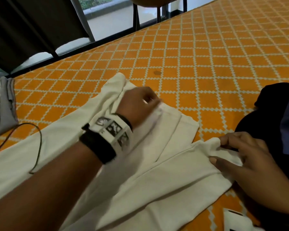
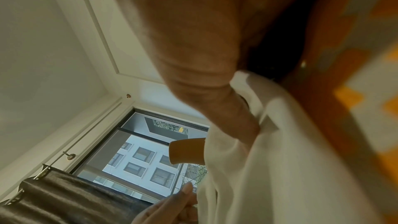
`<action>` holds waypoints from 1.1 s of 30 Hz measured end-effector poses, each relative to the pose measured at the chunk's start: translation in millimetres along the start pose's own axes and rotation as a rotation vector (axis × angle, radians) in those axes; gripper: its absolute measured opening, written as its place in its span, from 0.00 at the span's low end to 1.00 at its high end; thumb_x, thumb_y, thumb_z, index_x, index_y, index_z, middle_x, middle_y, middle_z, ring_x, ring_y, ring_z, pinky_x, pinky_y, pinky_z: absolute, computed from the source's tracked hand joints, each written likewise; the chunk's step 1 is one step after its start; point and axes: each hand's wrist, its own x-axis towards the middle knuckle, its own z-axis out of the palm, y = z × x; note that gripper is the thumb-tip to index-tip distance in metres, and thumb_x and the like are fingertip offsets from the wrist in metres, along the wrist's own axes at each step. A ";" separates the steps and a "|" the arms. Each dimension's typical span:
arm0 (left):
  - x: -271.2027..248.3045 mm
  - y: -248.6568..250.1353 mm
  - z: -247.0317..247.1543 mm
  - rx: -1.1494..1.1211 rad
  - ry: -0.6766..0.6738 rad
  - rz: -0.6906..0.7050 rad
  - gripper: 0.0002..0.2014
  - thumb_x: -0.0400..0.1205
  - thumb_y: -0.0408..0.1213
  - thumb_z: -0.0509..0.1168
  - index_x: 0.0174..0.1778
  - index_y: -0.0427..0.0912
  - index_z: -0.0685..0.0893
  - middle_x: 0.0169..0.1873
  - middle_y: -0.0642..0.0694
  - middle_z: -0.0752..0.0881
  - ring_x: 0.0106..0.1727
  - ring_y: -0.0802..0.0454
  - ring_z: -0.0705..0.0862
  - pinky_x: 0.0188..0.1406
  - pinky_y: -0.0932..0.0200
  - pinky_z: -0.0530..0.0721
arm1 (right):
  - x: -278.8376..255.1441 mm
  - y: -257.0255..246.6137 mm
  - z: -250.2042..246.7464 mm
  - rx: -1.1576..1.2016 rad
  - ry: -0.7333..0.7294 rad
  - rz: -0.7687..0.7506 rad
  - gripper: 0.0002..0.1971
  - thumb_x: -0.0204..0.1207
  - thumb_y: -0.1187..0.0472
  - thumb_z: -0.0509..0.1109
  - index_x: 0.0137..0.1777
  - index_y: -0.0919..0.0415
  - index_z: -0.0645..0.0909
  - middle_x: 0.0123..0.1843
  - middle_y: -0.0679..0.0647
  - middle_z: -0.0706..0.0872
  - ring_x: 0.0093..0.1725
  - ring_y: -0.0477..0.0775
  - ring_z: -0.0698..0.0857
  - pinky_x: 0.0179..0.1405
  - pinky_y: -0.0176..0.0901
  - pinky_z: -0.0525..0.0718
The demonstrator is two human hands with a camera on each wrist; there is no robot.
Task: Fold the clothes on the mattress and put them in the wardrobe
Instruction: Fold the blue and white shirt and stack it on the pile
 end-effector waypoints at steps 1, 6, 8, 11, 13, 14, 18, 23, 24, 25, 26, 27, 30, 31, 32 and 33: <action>-14.7 12.1 9.5 -0.017 -0.058 0.019 0.09 0.79 0.47 0.72 0.41 0.46 0.87 0.39 0.51 0.88 0.35 0.64 0.80 0.37 0.72 0.73 | 0.2 0.2 0.3 0.006 0.001 -0.003 0.13 0.70 0.57 0.77 0.50 0.39 0.83 0.54 0.32 0.77 0.59 0.42 0.68 0.54 0.36 0.65; -45.1 45.2 28.8 0.045 -0.163 0.072 0.13 0.75 0.55 0.74 0.48 0.53 0.85 0.44 0.55 0.79 0.45 0.56 0.78 0.39 0.59 0.75 | 1.3 0.8 1.8 0.015 0.010 -0.012 0.11 0.70 0.57 0.77 0.48 0.40 0.83 0.54 0.36 0.78 0.59 0.46 0.69 0.58 0.42 0.64; -47.7 53.8 34.0 0.157 -0.193 0.107 0.14 0.75 0.57 0.73 0.44 0.51 0.86 0.44 0.53 0.75 0.49 0.53 0.78 0.41 0.57 0.76 | 2.2 3.4 2.2 0.005 0.021 -0.019 0.10 0.70 0.56 0.77 0.47 0.40 0.83 0.54 0.37 0.79 0.60 0.48 0.70 0.60 0.46 0.67; -54.1 62.9 48.0 0.358 -0.252 0.096 0.22 0.76 0.60 0.70 0.53 0.44 0.83 0.51 0.48 0.78 0.56 0.48 0.78 0.45 0.55 0.75 | 2.2 6.2 2.6 0.063 0.008 -0.034 0.07 0.70 0.53 0.77 0.45 0.40 0.84 0.54 0.36 0.81 0.60 0.48 0.73 0.62 0.49 0.70; -54.9 65.7 57.1 0.420 -0.277 0.091 0.18 0.83 0.51 0.65 0.60 0.41 0.80 0.57 0.44 0.78 0.60 0.45 0.77 0.46 0.55 0.72 | 2.1 7.9 3.5 0.111 -0.003 -0.053 0.04 0.71 0.49 0.76 0.45 0.41 0.84 0.53 0.37 0.82 0.60 0.48 0.75 0.62 0.52 0.73; -53.4 66.9 59.7 0.424 -0.293 0.087 0.14 0.85 0.45 0.62 0.60 0.40 0.79 0.58 0.43 0.78 0.61 0.44 0.77 0.47 0.54 0.72 | 1.8 8.8 4.0 0.145 -0.008 -0.054 0.04 0.72 0.50 0.76 0.45 0.41 0.84 0.52 0.36 0.83 0.59 0.48 0.76 0.61 0.52 0.74; -52.5 76.0 55.3 0.219 -0.394 0.074 0.09 0.85 0.38 0.62 0.57 0.42 0.84 0.55 0.41 0.83 0.55 0.42 0.81 0.52 0.52 0.79 | -1.6 2.9 1.9 0.417 -0.034 -0.003 0.10 0.73 0.64 0.75 0.45 0.44 0.87 0.46 0.46 0.83 0.54 0.45 0.79 0.52 0.36 0.77; -79.8 83.5 16.9 -0.223 -0.319 -0.059 0.08 0.85 0.34 0.62 0.59 0.43 0.82 0.51 0.45 0.88 0.50 0.46 0.86 0.50 0.55 0.83 | 4.6 6.6 0.4 0.600 -0.100 -0.014 0.06 0.73 0.66 0.75 0.45 0.54 0.87 0.45 0.65 0.85 0.50 0.57 0.84 0.46 0.36 0.82; -90.6 80.6 1.0 -0.225 -0.216 -0.041 0.08 0.86 0.36 0.62 0.60 0.44 0.81 0.50 0.47 0.88 0.50 0.48 0.87 0.52 0.55 0.83 | 6.4 7.1 -0.8 0.654 -0.127 0.004 0.05 0.71 0.60 0.78 0.45 0.56 0.87 0.45 0.67 0.86 0.49 0.61 0.86 0.46 0.43 0.83; -104.3 75.6 -15.7 -0.212 -0.132 -0.013 0.08 0.85 0.38 0.63 0.60 0.45 0.81 0.49 0.49 0.88 0.49 0.50 0.86 0.52 0.55 0.82 | 7.8 7.7 -2.4 0.675 -0.141 0.033 0.14 0.67 0.50 0.80 0.46 0.58 0.87 0.46 0.67 0.86 0.48 0.62 0.87 0.47 0.49 0.83; -122.2 68.3 -32.9 -0.183 -0.089 0.007 0.08 0.85 0.40 0.64 0.58 0.47 0.82 0.48 0.51 0.87 0.48 0.53 0.86 0.52 0.56 0.82 | 9.4 9.4 -3.0 0.673 -0.165 0.054 0.24 0.60 0.39 0.82 0.48 0.57 0.88 0.47 0.65 0.88 0.48 0.61 0.88 0.48 0.53 0.84; -144.6 58.8 -50.8 -0.142 -0.084 0.013 0.07 0.84 0.44 0.65 0.57 0.50 0.82 0.47 0.54 0.87 0.47 0.57 0.85 0.51 0.56 0.82 | 10.1 8.1 -4.3 0.665 -0.184 0.077 0.33 0.52 0.32 0.83 0.49 0.56 0.89 0.48 0.62 0.89 0.49 0.61 0.89 0.49 0.55 0.86; -226.7 16.8 -97.9 0.018 -0.176 -0.105 0.16 0.79 0.63 0.59 0.55 0.59 0.79 0.50 0.60 0.85 0.50 0.64 0.83 0.50 0.65 0.80 | 14.8 1.6 -12.2 0.636 -0.261 0.160 0.40 0.48 0.33 0.85 0.55 0.61 0.88 0.52 0.62 0.91 0.51 0.63 0.90 0.50 0.55 0.89; -255.0 -5.1 -110.2 0.076 -0.192 -0.169 0.19 0.77 0.67 0.56 0.56 0.61 0.77 0.52 0.62 0.83 0.53 0.64 0.82 0.51 0.68 0.78 | 16.9 -3.2 -16.7 0.615 -0.286 0.198 0.33 0.58 0.40 0.84 0.56 0.64 0.87 0.53 0.64 0.91 0.49 0.62 0.90 0.46 0.50 0.90; -282.9 -26.5 -121.6 0.122 -0.198 -0.251 0.19 0.77 0.68 0.56 0.56 0.62 0.75 0.54 0.61 0.82 0.56 0.61 0.81 0.54 0.67 0.76 | 18.2 -10.2 -21.4 0.594 -0.311 0.234 0.22 0.69 0.51 0.81 0.57 0.66 0.86 0.55 0.66 0.90 0.47 0.61 0.89 0.42 0.46 0.89; -311.0 -50.2 -132.5 0.155 -0.193 -0.337 0.16 0.78 0.67 0.58 0.56 0.64 0.74 0.56 0.58 0.81 0.58 0.57 0.81 0.56 0.63 0.76 | 20.4 -15.3 -25.1 0.555 -0.323 0.259 0.14 0.76 0.60 0.76 0.57 0.67 0.85 0.55 0.67 0.89 0.46 0.60 0.89 0.41 0.46 0.89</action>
